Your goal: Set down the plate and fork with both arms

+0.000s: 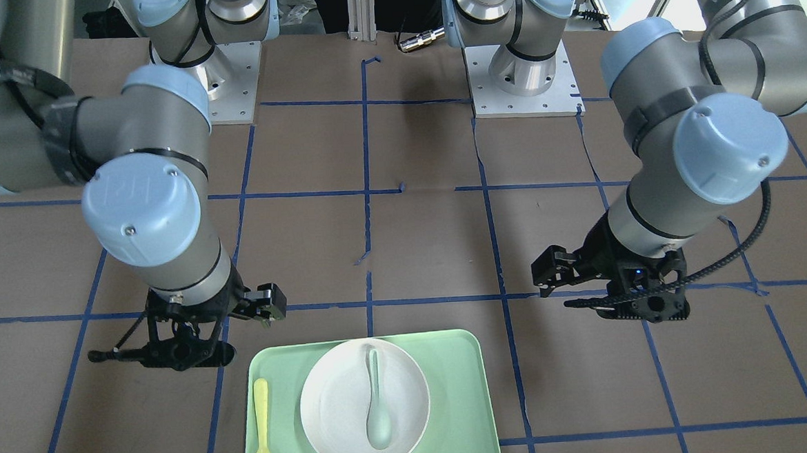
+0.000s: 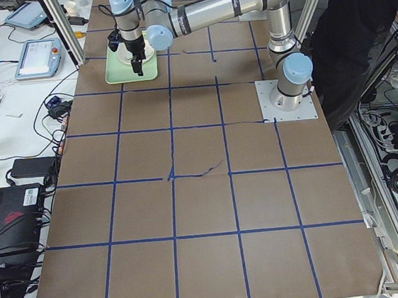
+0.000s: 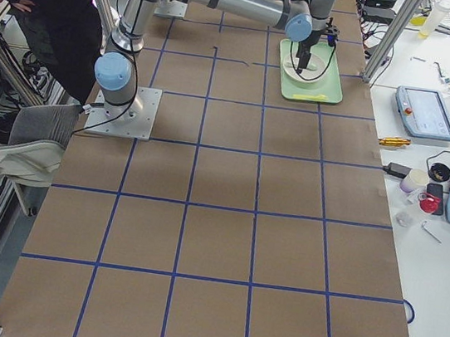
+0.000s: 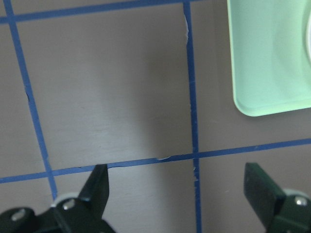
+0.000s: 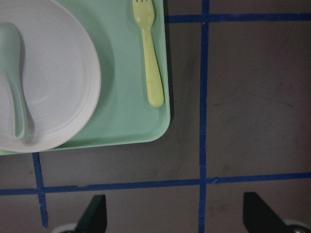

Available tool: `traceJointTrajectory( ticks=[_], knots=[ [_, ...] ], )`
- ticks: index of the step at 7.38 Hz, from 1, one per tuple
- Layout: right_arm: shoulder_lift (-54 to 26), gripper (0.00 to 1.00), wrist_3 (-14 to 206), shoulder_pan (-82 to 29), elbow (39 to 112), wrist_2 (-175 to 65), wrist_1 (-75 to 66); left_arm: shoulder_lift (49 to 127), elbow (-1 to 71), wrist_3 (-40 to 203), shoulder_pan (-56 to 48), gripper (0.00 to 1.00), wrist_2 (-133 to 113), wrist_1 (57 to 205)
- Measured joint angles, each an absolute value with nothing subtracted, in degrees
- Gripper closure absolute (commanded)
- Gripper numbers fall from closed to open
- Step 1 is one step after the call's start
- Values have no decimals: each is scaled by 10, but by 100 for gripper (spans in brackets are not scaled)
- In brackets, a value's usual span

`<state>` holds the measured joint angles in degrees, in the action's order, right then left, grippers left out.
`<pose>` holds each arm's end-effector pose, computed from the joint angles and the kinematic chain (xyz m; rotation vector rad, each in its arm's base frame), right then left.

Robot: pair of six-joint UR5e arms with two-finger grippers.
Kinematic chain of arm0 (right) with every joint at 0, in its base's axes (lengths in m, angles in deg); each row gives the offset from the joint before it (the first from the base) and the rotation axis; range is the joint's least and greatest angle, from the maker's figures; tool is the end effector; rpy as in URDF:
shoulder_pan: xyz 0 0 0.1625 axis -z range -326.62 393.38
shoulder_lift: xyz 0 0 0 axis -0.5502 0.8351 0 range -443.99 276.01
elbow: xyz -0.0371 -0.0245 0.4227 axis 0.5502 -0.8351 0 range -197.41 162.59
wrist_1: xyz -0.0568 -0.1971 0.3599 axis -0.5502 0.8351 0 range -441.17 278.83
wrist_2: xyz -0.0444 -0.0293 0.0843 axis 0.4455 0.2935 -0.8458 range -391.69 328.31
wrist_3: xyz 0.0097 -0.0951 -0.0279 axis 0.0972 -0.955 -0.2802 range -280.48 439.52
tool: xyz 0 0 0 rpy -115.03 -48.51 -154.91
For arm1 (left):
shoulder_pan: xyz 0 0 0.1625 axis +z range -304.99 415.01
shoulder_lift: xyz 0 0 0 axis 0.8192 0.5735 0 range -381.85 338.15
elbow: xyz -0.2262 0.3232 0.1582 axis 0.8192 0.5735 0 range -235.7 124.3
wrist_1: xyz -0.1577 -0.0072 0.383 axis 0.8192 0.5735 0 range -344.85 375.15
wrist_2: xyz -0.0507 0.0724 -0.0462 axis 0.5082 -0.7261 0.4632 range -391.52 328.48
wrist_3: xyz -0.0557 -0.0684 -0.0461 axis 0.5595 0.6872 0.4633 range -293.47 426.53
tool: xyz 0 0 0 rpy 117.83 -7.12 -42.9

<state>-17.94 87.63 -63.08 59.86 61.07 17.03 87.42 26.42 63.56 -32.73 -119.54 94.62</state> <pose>0.2011 -0.6329 0.3701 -0.0426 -3.0862 -0.0712 -0.1120 -0.6279 0.3853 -0.0185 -3.1064 -0.0212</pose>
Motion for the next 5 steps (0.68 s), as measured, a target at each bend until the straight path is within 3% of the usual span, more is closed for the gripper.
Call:
traceJointTrajectory(
  ticks=[5],
  knots=[
    [-49,0,879,-627,668,610,96,820,261,726,-387,0,-1224,1077]
  ],
)
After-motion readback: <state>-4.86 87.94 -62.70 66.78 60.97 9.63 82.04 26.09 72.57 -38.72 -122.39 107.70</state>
